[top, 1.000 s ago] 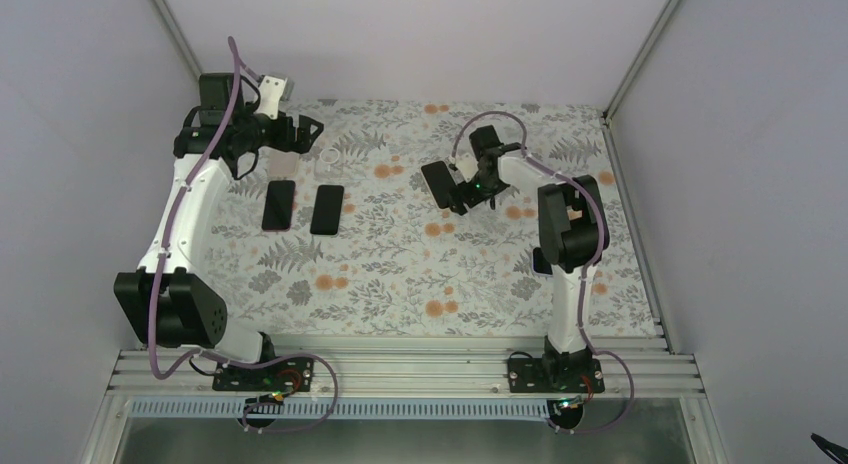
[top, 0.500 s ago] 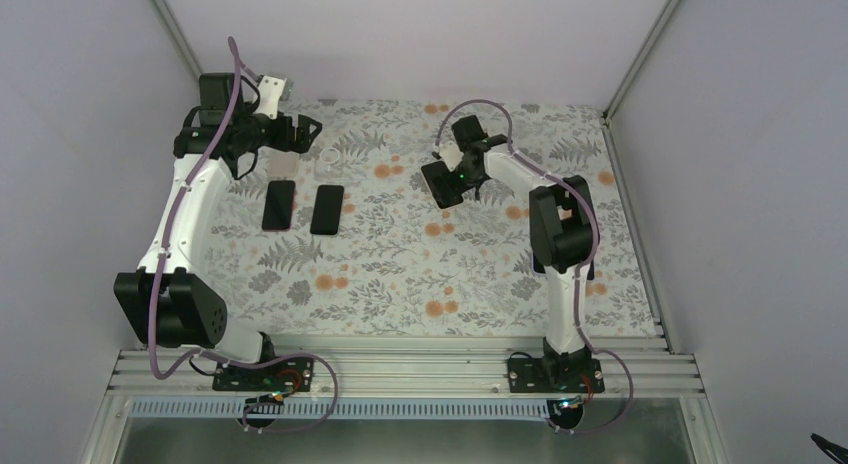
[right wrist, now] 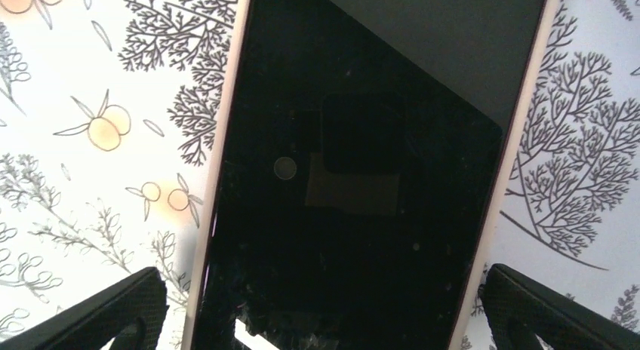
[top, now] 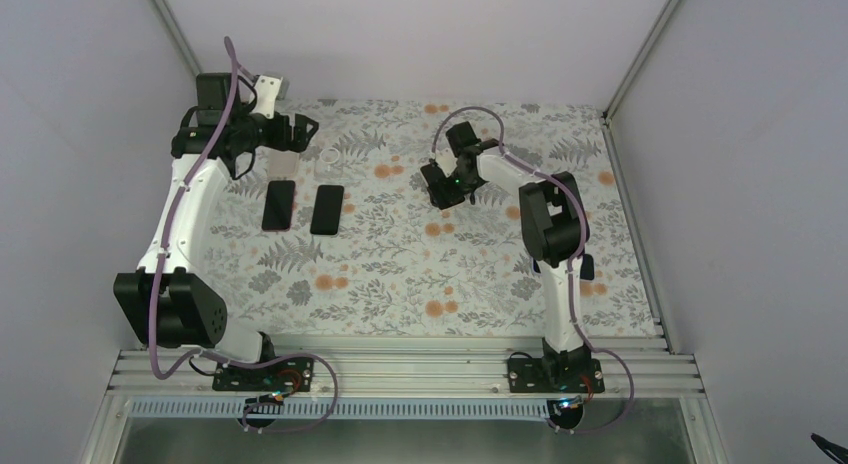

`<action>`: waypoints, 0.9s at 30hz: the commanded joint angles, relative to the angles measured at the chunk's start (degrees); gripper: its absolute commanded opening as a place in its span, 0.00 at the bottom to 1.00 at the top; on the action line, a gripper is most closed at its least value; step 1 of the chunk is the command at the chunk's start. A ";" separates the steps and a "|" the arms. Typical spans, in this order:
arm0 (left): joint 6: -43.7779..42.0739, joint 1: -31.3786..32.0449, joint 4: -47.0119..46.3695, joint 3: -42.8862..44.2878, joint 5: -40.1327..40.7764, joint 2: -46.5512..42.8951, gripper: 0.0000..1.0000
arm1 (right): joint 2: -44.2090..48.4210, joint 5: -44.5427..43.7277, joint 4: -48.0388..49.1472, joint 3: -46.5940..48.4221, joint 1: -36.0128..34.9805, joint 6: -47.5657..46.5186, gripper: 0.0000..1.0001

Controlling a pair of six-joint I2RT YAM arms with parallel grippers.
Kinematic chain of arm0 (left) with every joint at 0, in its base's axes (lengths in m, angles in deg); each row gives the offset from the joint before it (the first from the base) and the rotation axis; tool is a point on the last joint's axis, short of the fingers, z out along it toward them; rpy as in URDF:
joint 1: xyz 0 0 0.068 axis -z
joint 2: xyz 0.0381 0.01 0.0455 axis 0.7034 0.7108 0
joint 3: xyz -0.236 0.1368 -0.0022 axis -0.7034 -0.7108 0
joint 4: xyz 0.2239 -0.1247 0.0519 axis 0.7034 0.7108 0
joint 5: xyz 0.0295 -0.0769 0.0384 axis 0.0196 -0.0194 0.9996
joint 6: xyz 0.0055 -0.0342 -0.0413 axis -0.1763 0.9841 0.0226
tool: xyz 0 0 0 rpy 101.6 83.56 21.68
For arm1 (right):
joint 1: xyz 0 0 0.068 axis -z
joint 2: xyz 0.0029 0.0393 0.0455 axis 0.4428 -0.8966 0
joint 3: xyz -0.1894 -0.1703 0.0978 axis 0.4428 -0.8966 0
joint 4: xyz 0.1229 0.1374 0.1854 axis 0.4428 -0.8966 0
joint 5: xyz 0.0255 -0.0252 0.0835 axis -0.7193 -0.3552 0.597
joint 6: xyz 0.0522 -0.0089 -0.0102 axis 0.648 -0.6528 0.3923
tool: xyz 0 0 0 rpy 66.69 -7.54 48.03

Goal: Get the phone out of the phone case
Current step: Pick up the phone at the center of the board.

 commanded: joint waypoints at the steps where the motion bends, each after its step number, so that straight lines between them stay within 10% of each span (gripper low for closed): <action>1: 0.77 -0.50 -0.74 1.08 0.18 -0.13 1.00 | -3.42 -2.52 0.50 1.03 -0.84 0.43 0.99; 11: -1.91 -0.67 0.75 3.61 16.47 0.03 1.00 | -6.31 -7.76 0.96 -2.67 -0.42 -0.44 0.83; 17: -2.81 -0.75 -0.63 2.91 13.51 -0.56 1.00 | -4.32 -1.11 -0.78 -1.66 0.85 0.47 0.55; 27: -2.58 -0.63 -6.09 -2.12 2.91 -2.11 1.00 | 4.94 2.55 1.99 -0.17 0.17 -0.06 0.51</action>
